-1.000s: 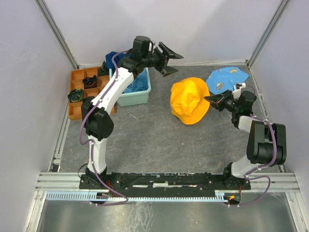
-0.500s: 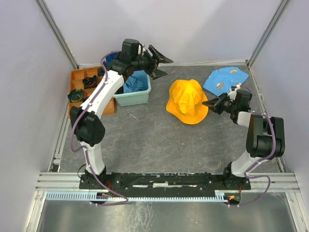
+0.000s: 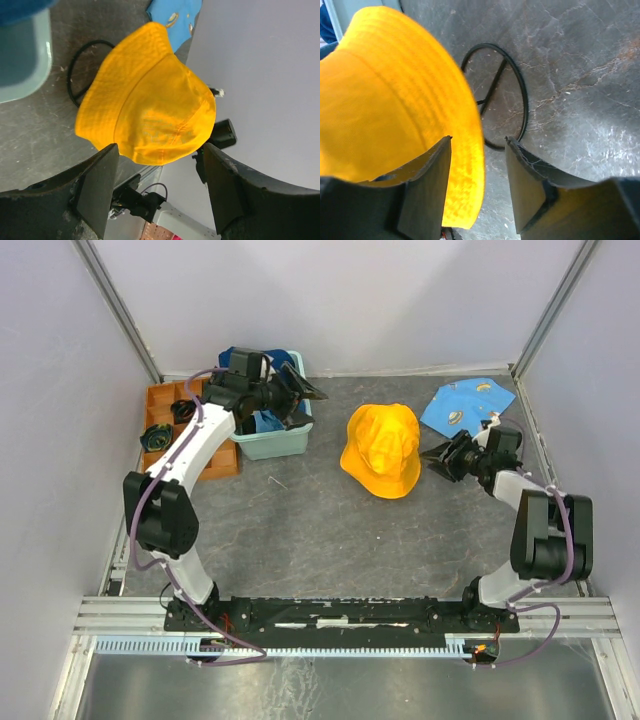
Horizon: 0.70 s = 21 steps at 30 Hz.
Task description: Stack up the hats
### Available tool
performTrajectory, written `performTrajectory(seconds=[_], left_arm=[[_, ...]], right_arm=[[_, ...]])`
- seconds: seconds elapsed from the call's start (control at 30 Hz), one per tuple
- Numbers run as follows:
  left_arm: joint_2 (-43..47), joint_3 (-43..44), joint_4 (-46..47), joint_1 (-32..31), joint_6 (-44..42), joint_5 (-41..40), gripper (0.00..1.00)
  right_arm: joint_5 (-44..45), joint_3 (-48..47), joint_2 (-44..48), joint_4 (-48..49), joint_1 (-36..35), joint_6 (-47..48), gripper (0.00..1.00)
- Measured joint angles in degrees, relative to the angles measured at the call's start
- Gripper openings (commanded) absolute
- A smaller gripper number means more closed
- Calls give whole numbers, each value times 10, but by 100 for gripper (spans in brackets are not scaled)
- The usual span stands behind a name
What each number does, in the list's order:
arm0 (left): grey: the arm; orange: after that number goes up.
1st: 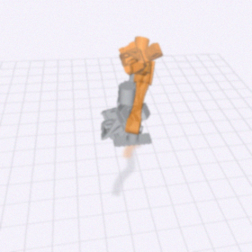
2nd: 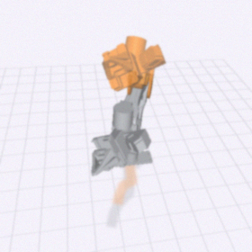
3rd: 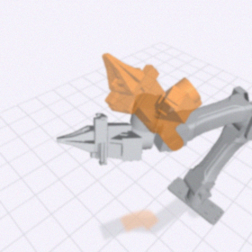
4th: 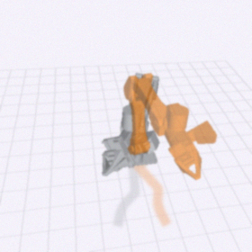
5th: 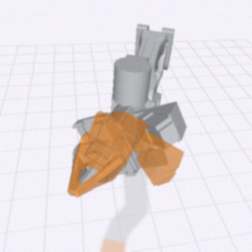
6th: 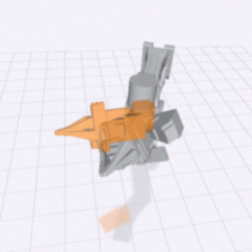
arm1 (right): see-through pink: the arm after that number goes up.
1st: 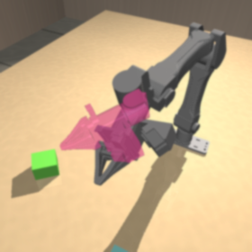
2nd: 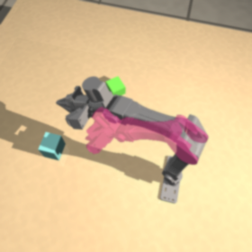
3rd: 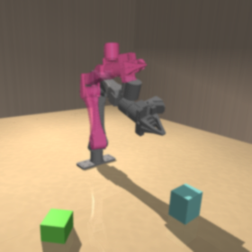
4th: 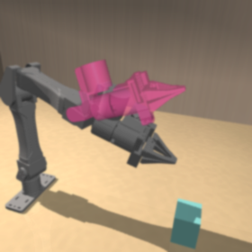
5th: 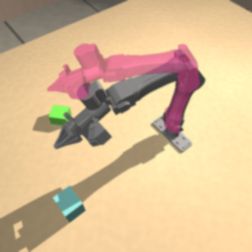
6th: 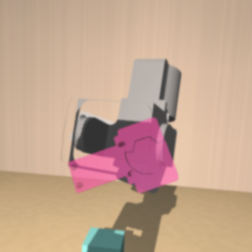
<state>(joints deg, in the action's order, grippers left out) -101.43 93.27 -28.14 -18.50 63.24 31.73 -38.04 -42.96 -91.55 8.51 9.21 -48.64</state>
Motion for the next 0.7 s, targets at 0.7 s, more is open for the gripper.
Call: performTrajectory(seconds=[0.7], left_arm=[[-58, 182, -166, 173, -172, -139, 73]], right_arm=[[174, -93, 232, -249, 3, 94, 61]])
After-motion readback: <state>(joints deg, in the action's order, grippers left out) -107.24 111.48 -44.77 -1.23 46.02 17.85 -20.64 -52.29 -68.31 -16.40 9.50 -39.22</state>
